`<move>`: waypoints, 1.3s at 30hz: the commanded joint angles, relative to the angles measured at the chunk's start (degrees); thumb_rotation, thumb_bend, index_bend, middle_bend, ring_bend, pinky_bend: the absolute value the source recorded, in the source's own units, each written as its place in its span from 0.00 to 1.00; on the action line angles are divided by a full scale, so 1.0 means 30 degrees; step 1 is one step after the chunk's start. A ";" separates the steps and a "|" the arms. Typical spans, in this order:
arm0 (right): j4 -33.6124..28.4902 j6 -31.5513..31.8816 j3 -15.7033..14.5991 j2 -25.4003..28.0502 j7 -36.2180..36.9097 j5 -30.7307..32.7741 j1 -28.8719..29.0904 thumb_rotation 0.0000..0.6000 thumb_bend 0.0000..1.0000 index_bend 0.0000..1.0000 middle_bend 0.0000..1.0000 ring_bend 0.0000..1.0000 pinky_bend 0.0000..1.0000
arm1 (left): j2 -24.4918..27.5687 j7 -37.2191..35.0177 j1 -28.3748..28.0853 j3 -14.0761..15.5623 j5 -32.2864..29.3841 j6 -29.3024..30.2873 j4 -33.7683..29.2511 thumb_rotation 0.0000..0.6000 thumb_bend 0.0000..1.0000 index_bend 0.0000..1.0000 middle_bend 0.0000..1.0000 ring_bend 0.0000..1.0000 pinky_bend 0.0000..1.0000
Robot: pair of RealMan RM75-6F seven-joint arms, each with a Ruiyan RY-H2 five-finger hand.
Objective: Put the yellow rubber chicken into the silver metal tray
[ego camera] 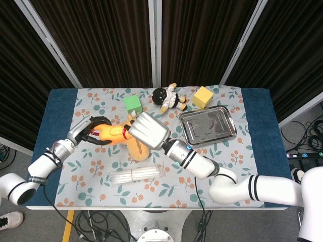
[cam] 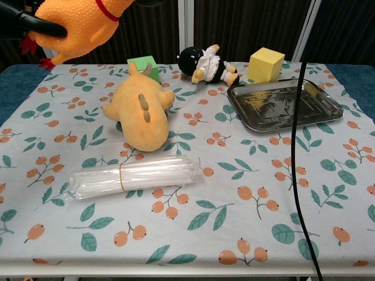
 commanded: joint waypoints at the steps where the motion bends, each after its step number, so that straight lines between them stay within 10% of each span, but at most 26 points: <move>1: -0.0372 0.0037 -0.0127 0.0148 0.0018 0.0095 0.0051 1.00 0.30 0.91 0.76 0.74 0.99 | -0.0384 0.0867 0.0186 -0.0371 -0.0798 0.0072 0.0168 1.00 0.55 0.69 0.74 0.71 0.79; 17: -0.1253 0.0691 -0.0813 0.0368 -0.0670 0.0339 0.0199 1.00 0.30 0.92 0.76 0.74 0.99 | -0.1158 0.3766 0.0900 -0.1752 -0.3632 -0.0280 0.0003 1.00 0.62 0.78 0.85 0.81 0.89; 21: -0.0713 0.0904 -0.0803 0.0397 -0.0666 0.0583 0.0178 1.00 0.30 0.92 0.76 0.74 0.99 | -0.0927 0.3493 0.1382 -0.1716 -0.2648 -0.0037 -0.0358 1.00 0.58 0.55 0.69 0.66 0.83; 26: 0.0213 0.0891 -0.0747 0.0162 -0.0247 0.1036 0.0228 1.00 0.30 0.92 0.76 0.74 0.99 | -0.0722 0.2261 0.1884 -0.1571 -0.1007 0.0296 -0.0441 1.00 0.35 0.24 0.33 0.29 0.47; 39: 0.1445 0.0951 -0.0565 -0.0272 0.0964 0.1027 0.0354 1.00 0.30 0.92 0.76 0.74 0.99 | -0.0525 0.0208 0.2176 -0.1245 0.1177 0.1155 -0.0302 1.00 0.23 0.19 0.18 0.16 0.34</move>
